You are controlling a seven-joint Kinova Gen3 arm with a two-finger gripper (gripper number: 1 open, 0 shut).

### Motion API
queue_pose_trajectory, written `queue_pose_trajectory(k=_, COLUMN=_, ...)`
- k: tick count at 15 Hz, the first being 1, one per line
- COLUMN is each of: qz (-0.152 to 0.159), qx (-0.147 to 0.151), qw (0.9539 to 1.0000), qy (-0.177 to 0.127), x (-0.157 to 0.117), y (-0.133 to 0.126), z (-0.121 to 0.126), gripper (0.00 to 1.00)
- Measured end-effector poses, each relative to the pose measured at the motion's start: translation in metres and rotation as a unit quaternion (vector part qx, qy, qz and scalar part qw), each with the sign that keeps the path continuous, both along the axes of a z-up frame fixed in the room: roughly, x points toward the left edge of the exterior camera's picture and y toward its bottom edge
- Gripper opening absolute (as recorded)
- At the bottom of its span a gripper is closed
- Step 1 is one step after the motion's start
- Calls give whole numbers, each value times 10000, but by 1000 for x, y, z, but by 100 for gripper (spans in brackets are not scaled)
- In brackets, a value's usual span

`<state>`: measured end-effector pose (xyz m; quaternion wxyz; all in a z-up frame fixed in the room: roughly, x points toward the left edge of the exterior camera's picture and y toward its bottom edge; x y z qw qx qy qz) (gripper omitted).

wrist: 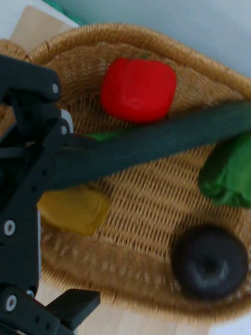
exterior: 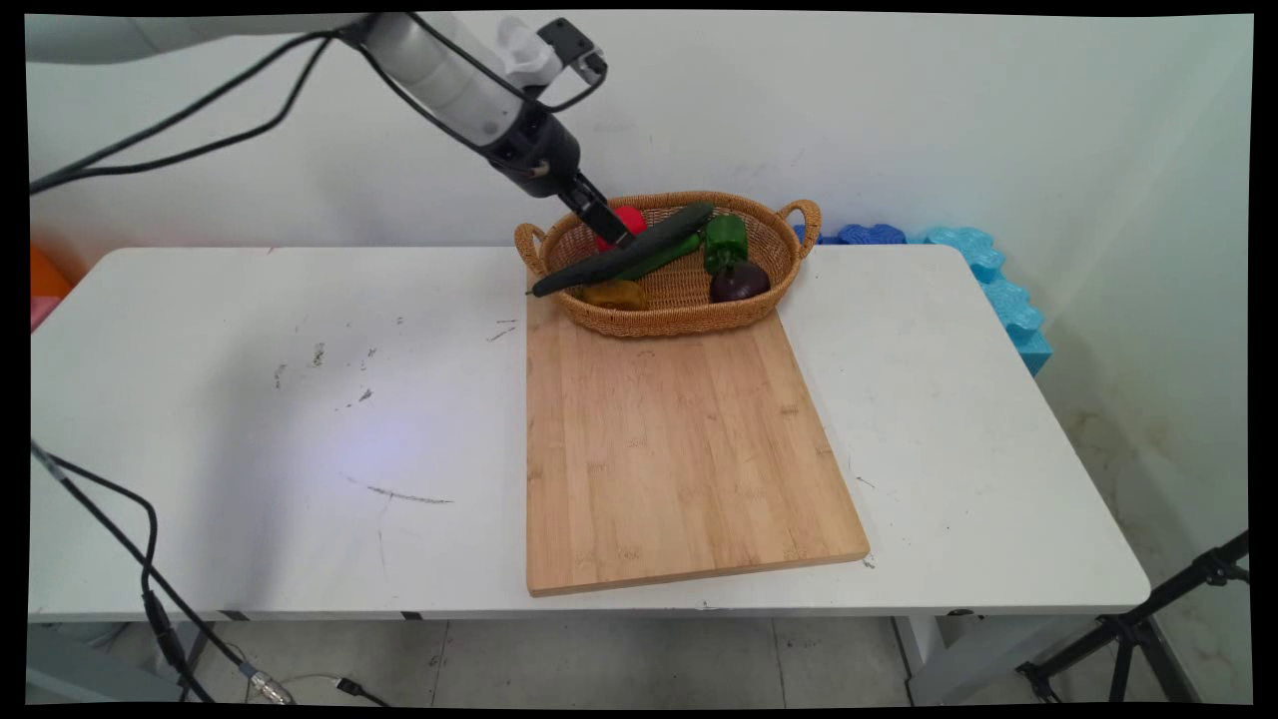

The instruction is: Pick up the cucumber from the vegetable basket

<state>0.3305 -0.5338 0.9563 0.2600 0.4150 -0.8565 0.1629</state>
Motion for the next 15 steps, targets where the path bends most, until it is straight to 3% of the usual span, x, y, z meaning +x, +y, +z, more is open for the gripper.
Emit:
queue_pose_trajectory(k=7, qz=565, qx=80, qw=9983, qy=-112, x=-5, y=-36, z=-34, gripper=100)
queue_pose_trajectory(k=15, qz=912, qx=208, qw=9955, qy=-164, x=-12, y=-56, z=-66, gripper=100)
